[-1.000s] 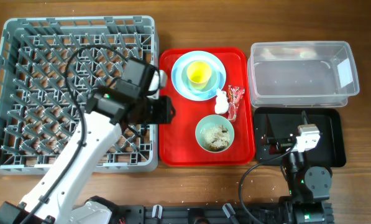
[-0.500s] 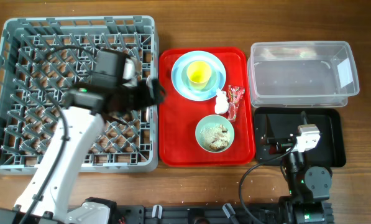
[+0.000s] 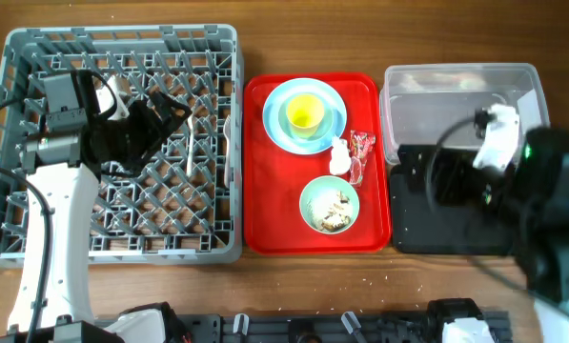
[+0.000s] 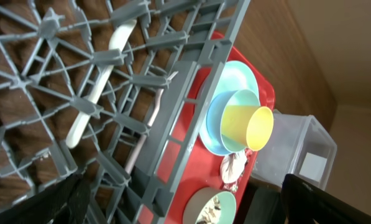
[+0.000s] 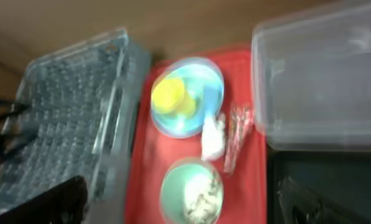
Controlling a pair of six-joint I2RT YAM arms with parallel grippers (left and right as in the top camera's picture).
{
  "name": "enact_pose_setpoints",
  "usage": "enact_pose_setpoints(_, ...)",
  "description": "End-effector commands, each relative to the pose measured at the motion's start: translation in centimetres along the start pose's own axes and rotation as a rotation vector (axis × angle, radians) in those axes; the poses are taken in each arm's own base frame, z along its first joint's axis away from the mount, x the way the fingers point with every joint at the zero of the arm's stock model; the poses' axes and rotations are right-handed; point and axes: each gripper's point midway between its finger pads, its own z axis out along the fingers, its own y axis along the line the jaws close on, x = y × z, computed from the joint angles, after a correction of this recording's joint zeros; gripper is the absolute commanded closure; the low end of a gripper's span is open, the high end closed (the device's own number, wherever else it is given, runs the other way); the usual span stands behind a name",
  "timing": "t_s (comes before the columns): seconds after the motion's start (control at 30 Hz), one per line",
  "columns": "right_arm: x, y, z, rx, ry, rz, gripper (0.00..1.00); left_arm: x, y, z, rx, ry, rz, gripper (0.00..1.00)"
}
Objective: Sort waste into correct bins and load items into the dishwasher rack
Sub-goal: 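Carry the spoon with the left gripper and place it in the rack, then grasp the white tissue with the right gripper and drop it in the clear bin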
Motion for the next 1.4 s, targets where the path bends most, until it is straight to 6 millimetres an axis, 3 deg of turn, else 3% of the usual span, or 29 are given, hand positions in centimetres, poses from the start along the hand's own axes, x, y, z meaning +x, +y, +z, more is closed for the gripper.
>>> enact_pose_setpoints(0.0, -0.7, 2.2, 1.5, -0.124, 0.097, 0.067, 0.21, -0.2, -0.5, -0.3, 0.021, -0.004, -0.001, 0.00)
enact_pose_setpoints(0.03, -0.2, 2.0, 2.5, -0.116, 0.135, 0.076, 0.32, -0.2, -0.5, -0.3, 0.021, -0.004, -0.001, 0.00)
enact_pose_setpoints(0.1, 1.6, 1.4, 4.5, -0.040, 0.208, 0.078, 0.42, -0.2, -0.5, -0.3, 0.021, -0.004, -0.001, 0.00)
enact_pose_setpoints(0.13, 3.7, 0.3, 6.2, 0.103, 0.251, 0.091, 0.45, -0.2, -0.5, -0.3, 0.021, -0.004, -0.001, 0.00)
enact_pose_setpoints(0.2, 5.5, -0.5, 8.1, 0.258, 0.256, 0.043, 0.45, -0.2, -0.5, -0.3, 0.021, -0.004, -0.001, 0.00)
enact_pose_setpoints(0.27, 7.4, 1.3, 11.3, 0.290, 0.274, -0.070, 0.45, -0.2, -0.5, -0.3, 0.021, -0.005, -0.001, 0.00)
enact_pose_setpoints(0.33, 8.5, 1.2, 14.6, 0.393, 0.257, -0.185, 0.45, -0.2, -0.5, -0.3, 0.021, -0.004, -0.001, 0.00)
enact_pose_setpoints(0.5, 10.1, -0.1, 21.1, 0.480, 0.287, -0.225, 0.44, -0.2, -0.5, -0.3, 0.021, -0.004, -0.001, 0.00)
enact_pose_setpoints(0.57, 10.8, -1.0, 22.9, 0.507, 0.304, -0.227, 0.44, -0.2, -0.5, -0.3, 0.021, -0.004, -0.001, 0.00)
enact_pose_setpoints(0.7, 11.8, -4.9, 25.5, 0.644, 0.332, -0.243, 0.42, -0.2, -0.5, -0.3, 0.021, -0.005, -0.001, 0.00)
enact_pose_setpoints(0.83, 12.6, -6.5, 27.5, 0.670, 0.351, -0.227, 0.39, -0.2, -0.5, -0.3, 0.021, -0.004, -0.001, 0.00)
enact_pose_setpoints(0.9, 13.5, -7.1, 28.2, 0.682, 0.373, -0.232, 0.40, -0.2, -0.5, -0.3, 0.021, -0.004, -0.001, 0.00)
enact_pose_setpoints(1.0, 13.7, -7.1, 28.4, 0.678, 0.380, -0.231, 0.63, -0.2, -0.5, -0.3, 0.021, -0.004, -0.001, 0.00)
enact_pose_setpoints(1.03, 13.0, -6.5, 28.1, 0.671, 0.370, -0.229, 0.66, -0.2, -0.5, -0.3, 0.021, -0.004, -0.001, 0.00)
enact_pose_setpoints(1.13, 8.4, -3.1, 25.5, 0.602, 0.290, -0.245, 0.74, -0.2, -0.5, -0.3, 0.021, -0.004, -0.001, 0.00)
enact_pose_setpoints(1.2, 5.0, -0.5, 23.0, 0.525, 0.198, -0.279, 0.95, -0.2, -0.5, -0.3, 0.021, -0.004, -0.001, 0.00)
enact_pose_setpoints(1.23, 3.2, 0.1, 21.1, 0.503, 0.143, -0.284, 0.96, -0.2, -0.5, -0.3, 0.021, -0.004, -0.001, 0.00)
enact_pose_setpoints(1.27, 1.8, -0.3, 19.6, 0.511, 0.104, -0.259, 0.96, -0.2, -0.5, -0.3, 0.021, -0.004, -0.001, 0.00)
enact_pose_setpoints(1.33, 0.4, -2.3, 18.4, 0.560, 0.083, -0.222, 0.96, -0.2, -0.5, -0.3, 0.021, -0.004, -0.001, 0.00)
enact_pose_setpoints(1.37, -0.4, -4.7, 17.8, 0.610, 0.084, -0.175, 0.96, -0.2, -0.5, -0.3, 0.021, -0.004, -0.001, 0.00)
